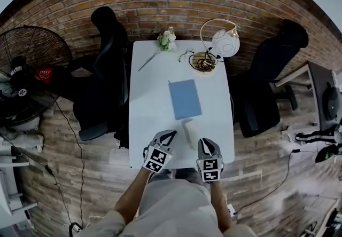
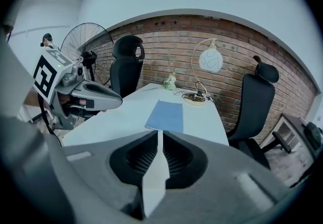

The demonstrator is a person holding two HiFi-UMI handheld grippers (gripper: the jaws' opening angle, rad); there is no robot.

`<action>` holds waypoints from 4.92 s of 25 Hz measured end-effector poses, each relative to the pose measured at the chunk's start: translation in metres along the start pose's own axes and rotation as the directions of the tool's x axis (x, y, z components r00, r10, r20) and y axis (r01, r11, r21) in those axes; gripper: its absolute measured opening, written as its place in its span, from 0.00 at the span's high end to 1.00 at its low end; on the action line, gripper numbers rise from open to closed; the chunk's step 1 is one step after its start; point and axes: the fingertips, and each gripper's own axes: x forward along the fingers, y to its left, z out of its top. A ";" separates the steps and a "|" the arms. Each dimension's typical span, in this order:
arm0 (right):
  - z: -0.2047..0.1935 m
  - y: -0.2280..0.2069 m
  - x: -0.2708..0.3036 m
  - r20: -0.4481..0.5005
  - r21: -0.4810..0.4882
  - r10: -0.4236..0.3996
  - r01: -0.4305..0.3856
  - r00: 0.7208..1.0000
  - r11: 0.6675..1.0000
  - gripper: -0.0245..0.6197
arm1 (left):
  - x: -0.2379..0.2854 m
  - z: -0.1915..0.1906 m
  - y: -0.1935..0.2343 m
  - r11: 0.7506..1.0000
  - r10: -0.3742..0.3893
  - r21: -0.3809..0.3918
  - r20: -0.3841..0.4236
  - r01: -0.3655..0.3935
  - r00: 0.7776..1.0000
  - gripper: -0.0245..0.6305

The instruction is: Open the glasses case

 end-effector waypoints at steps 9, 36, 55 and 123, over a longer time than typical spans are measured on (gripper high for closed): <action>-0.020 -0.003 0.024 -0.055 -0.019 0.053 -0.054 0.997 0.998 0.92 | 0.024 -0.018 -0.002 1.000 0.001 -0.023 -0.055 -0.002 0.998 0.96; -0.063 0.000 0.068 -0.170 -0.031 0.106 -0.113 0.980 0.993 0.73 | 0.074 -0.071 -0.005 0.998 -0.041 -0.046 -0.185 0.033 0.982 0.96; -0.090 0.010 0.092 -0.281 -0.038 0.122 -0.138 0.952 0.990 0.51 | 0.089 -0.084 -0.007 0.998 -0.057 -0.034 -0.215 0.051 0.975 0.96; -0.091 0.006 0.091 -0.275 -0.027 0.126 -0.139 0.953 0.990 0.47 | 0.112 -0.098 -0.022 0.993 -0.101 0.028 -0.310 0.115 0.945 0.96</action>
